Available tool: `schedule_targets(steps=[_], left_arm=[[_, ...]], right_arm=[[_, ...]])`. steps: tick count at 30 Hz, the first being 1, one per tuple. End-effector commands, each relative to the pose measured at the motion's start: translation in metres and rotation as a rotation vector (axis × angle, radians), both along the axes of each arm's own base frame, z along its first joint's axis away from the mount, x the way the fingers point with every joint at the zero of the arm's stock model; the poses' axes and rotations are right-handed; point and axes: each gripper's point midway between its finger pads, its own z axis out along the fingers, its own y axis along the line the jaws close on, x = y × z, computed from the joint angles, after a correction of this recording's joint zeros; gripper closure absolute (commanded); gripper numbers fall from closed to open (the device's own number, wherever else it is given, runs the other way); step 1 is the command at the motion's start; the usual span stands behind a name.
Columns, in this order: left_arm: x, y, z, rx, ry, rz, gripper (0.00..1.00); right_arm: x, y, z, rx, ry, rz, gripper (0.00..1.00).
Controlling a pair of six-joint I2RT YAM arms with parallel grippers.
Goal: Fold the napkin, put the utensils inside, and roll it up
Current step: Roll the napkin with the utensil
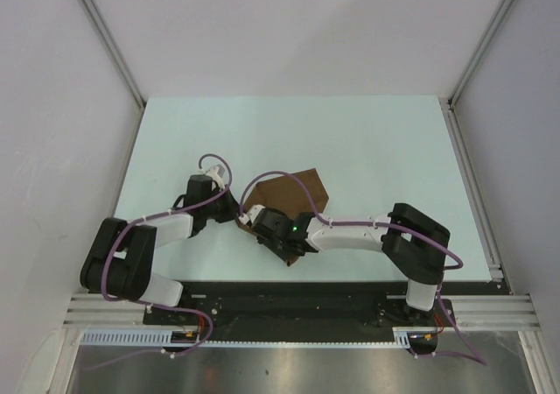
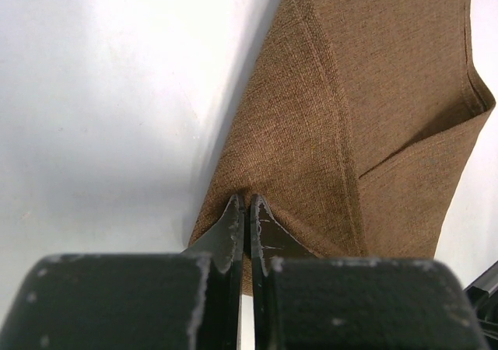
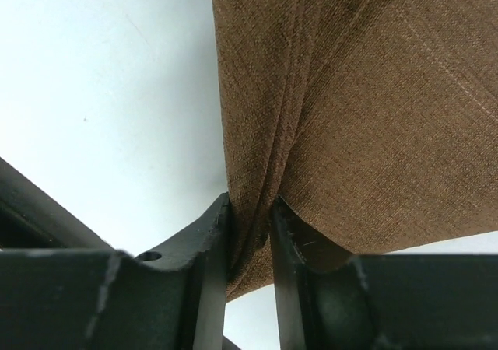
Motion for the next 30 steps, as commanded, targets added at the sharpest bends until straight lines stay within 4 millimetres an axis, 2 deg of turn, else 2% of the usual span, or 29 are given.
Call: schedule_targets(steps=[1,12,14,19,20,21,23,24,30], left_arm=[[0.011,0.014,-0.004,0.045,0.000,0.041,1.00],[0.013,0.017,-0.006,0.046,0.007,0.048,1.00],[0.013,0.018,-0.007,0.049,0.010,0.048,1.00],[0.015,0.018,-0.008,0.052,0.016,0.046,1.00],[0.015,0.018,-0.009,0.057,0.019,0.046,1.00],[0.016,0.019,-0.009,0.059,0.019,0.048,1.00],[0.015,0.020,-0.010,0.066,0.026,0.049,1.00],[0.015,0.020,-0.011,0.067,0.028,0.052,1.00],[0.014,0.021,-0.012,0.068,0.039,0.050,1.00]], right_arm=[[-0.006,-0.009,0.007,-0.016,0.006,-0.004,0.72],[-0.025,-0.027,0.004,-0.053,0.086,0.005,0.74],[-0.023,-0.028,0.005,-0.033,0.100,-0.004,0.76],[-0.024,-0.017,0.009,0.096,0.235,0.023,0.85],[-0.030,-0.013,0.013,0.139,0.297,0.046,0.88],[-0.021,-0.015,0.014,0.174,0.324,0.026,0.88],[-0.025,-0.013,0.018,0.229,0.414,0.040,0.89],[-0.017,-0.019,0.018,0.244,0.433,0.015,0.89],[-0.014,-0.032,0.016,0.307,0.576,-0.030,0.86]])
